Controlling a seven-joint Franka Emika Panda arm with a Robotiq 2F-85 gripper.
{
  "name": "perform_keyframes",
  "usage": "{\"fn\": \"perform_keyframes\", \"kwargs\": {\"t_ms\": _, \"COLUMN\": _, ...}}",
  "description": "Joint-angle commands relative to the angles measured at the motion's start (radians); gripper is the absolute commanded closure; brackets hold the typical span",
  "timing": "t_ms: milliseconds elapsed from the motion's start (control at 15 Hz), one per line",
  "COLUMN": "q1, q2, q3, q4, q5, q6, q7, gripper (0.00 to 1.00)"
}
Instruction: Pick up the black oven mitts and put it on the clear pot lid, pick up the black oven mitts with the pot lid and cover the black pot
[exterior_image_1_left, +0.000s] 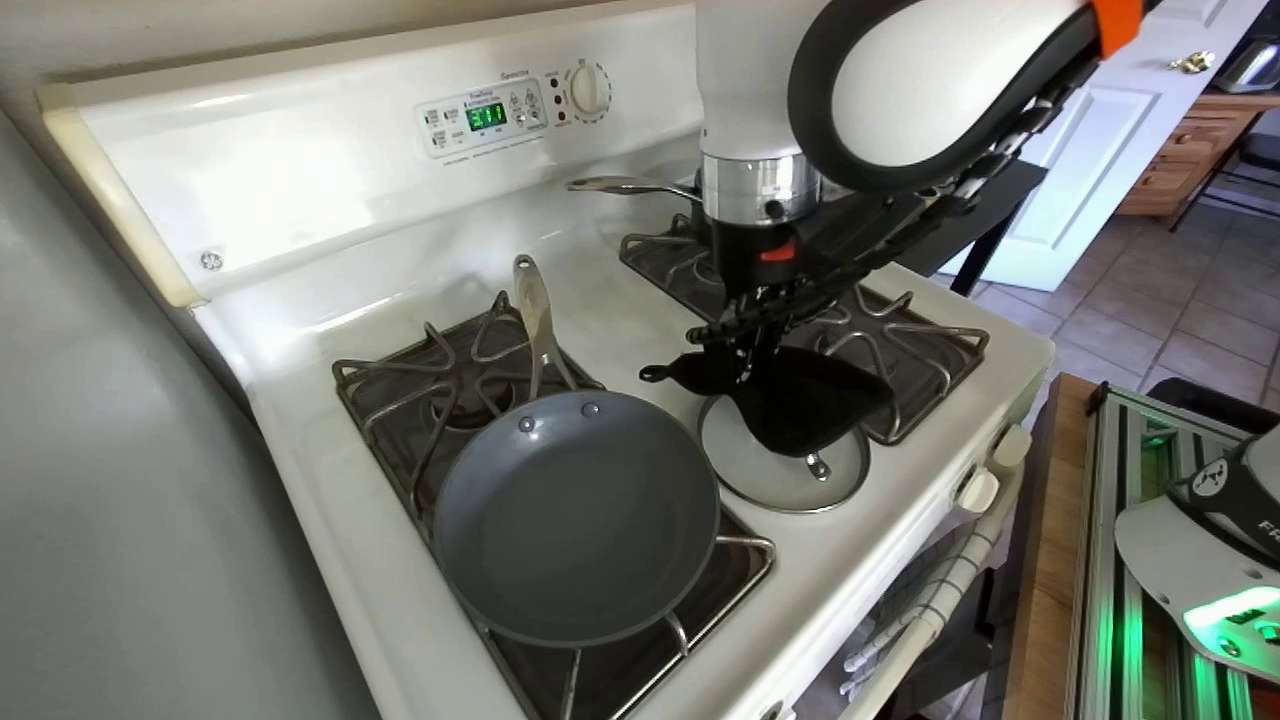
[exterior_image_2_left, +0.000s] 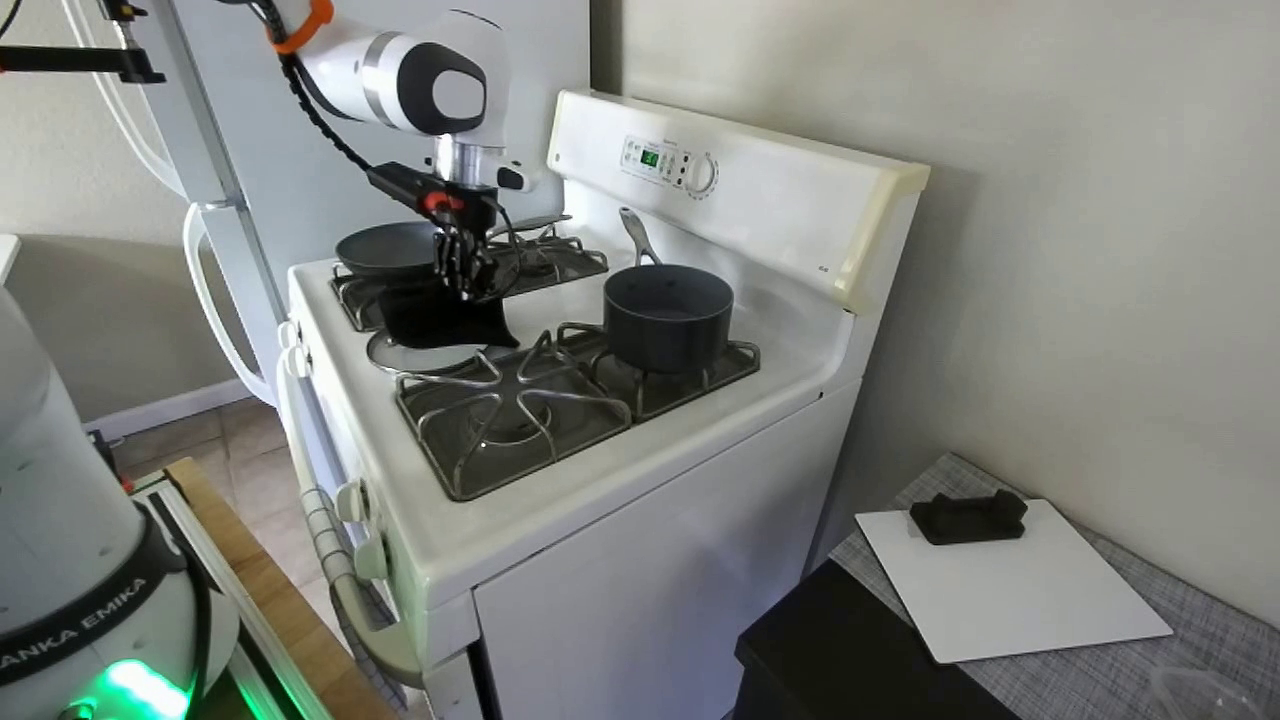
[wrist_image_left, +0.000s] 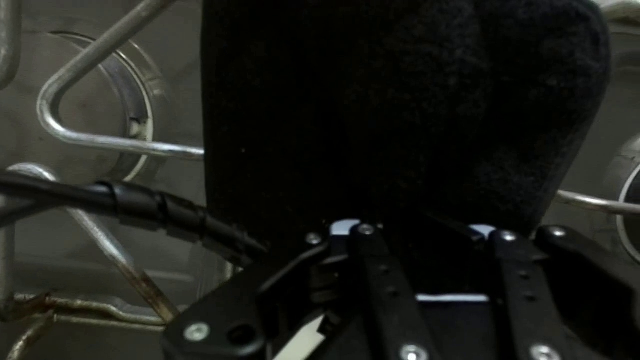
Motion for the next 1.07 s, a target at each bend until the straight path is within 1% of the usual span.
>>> {"fn": "perform_keyframes", "kwargs": {"t_ms": 0, "q1": 0.008, "q2": -0.052, "q3": 0.014, "q4": -0.072, "q5": 0.019, "q6": 0.051, "q7": 0.045, "gripper": 0.97}}
{"fn": "perform_keyframes", "kwargs": {"t_ms": 400, "q1": 0.005, "q2": -0.075, "q3": 0.016, "q4": -0.1, "q5": 0.02, "q6": 0.061, "q7": 0.069, "gripper": 0.97}}
{"fn": "perform_keyframes", "kwargs": {"t_ms": 667, "q1": 0.0, "q2": -0.07, "q3": 0.012, "q4": -0.08, "q5": 0.042, "q6": 0.09, "q7": 0.093, "gripper": 0.97}}
{"fn": "perform_keyframes", "kwargs": {"t_ms": 1000, "q1": 0.0, "q2": -0.131, "q3": 0.015, "q4": -0.125, "q5": 0.045, "q6": 0.122, "q7": 0.084, "gripper": 0.97}}
